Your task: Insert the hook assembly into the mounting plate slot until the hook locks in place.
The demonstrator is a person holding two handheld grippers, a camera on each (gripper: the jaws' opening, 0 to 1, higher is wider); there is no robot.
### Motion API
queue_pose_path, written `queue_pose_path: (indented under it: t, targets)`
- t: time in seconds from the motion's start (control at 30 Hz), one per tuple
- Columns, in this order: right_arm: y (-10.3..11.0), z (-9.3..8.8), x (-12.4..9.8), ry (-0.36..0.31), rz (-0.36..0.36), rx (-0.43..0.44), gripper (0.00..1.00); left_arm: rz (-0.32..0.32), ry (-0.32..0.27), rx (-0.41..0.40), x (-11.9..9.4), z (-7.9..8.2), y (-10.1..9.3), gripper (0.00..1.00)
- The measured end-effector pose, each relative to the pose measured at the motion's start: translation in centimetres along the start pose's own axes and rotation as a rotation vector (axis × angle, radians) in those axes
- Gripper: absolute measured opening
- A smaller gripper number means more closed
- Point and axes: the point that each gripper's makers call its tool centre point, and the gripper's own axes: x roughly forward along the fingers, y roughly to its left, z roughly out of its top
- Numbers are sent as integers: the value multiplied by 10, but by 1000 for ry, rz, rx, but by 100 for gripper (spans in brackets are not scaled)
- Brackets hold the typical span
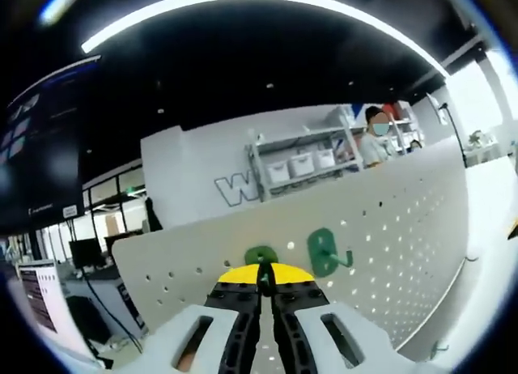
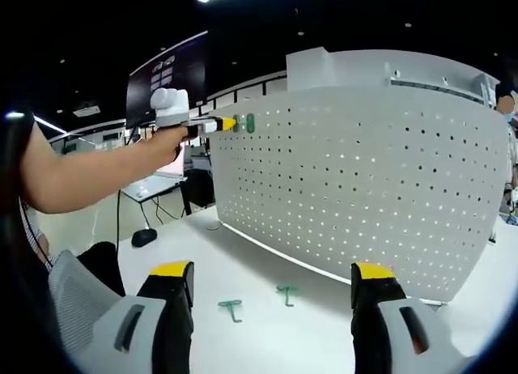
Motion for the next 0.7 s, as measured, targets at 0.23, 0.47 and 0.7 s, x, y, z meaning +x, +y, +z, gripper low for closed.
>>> queue_pose_path:
  t: [0.23, 0.47, 0.7]
  targets:
    - [-5, 0, -2, -1, -11, 7, 77, 36, -42, 20, 1, -1, -1, 4]
    - [-6, 1, -2, -3, -12, 11, 77, 50, -63, 19, 3, 0, -1, 4]
    - [-4, -1, -1, -1, -10, 12, 77, 30, -36, 4, 0, -1, -1, 5]
